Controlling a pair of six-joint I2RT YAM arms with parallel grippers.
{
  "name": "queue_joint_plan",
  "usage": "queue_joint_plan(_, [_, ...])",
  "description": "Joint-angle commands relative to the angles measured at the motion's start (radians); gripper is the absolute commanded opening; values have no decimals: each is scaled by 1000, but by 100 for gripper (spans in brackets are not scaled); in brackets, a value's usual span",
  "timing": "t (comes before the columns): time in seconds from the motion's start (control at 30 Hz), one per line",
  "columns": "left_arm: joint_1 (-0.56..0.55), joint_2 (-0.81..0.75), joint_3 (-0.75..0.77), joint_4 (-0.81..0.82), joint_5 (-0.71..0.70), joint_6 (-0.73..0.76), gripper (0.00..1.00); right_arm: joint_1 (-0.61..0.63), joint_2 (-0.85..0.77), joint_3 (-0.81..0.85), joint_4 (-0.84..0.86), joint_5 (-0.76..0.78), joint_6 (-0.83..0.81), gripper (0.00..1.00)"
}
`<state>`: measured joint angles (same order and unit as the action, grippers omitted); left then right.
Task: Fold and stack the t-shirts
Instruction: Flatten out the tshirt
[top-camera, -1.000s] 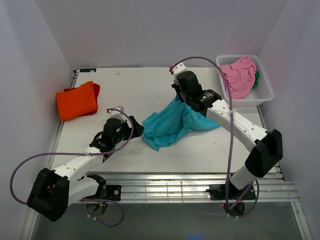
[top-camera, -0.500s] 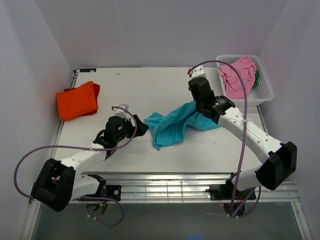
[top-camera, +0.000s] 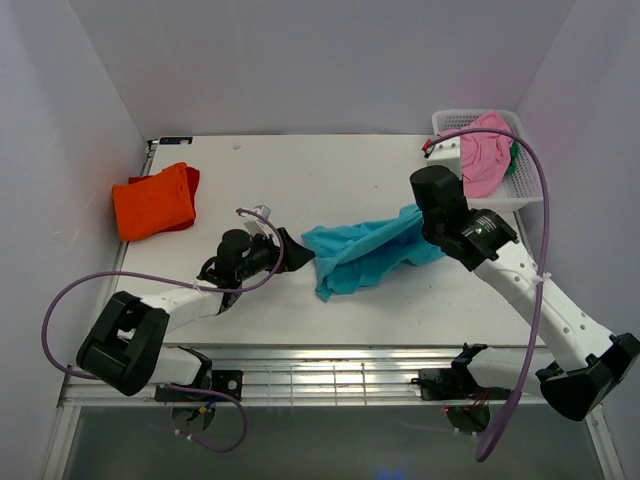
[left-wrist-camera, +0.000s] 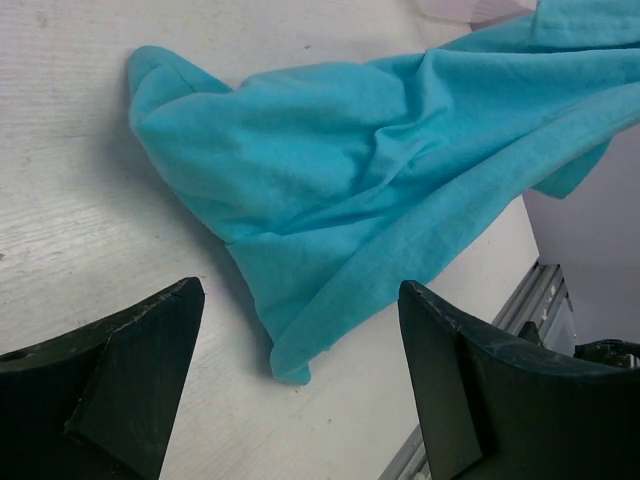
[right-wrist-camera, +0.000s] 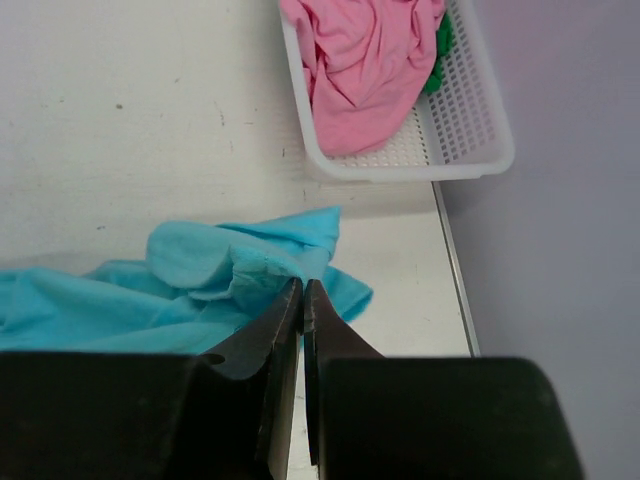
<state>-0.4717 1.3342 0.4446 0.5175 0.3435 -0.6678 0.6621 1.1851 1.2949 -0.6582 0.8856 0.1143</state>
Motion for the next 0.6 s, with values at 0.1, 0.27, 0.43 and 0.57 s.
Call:
queue_joint_plan(0.1, [-73,11,-18,82,68,-49,89,-19,19,10,-29,145,45,8])
queue_joint_plan(0.27, [-194,54,-23,88,72,-4,79,-47,59,15,-32,131,74,8])
queue_joint_plan(0.43, [-343,115,-27,88,-84,51,79,-64,79,24,-34,112,77,8])
queue_joint_plan(0.57, [-416,126,-37,87,-254,63,75,-67,67,27,-35,87,74,8])
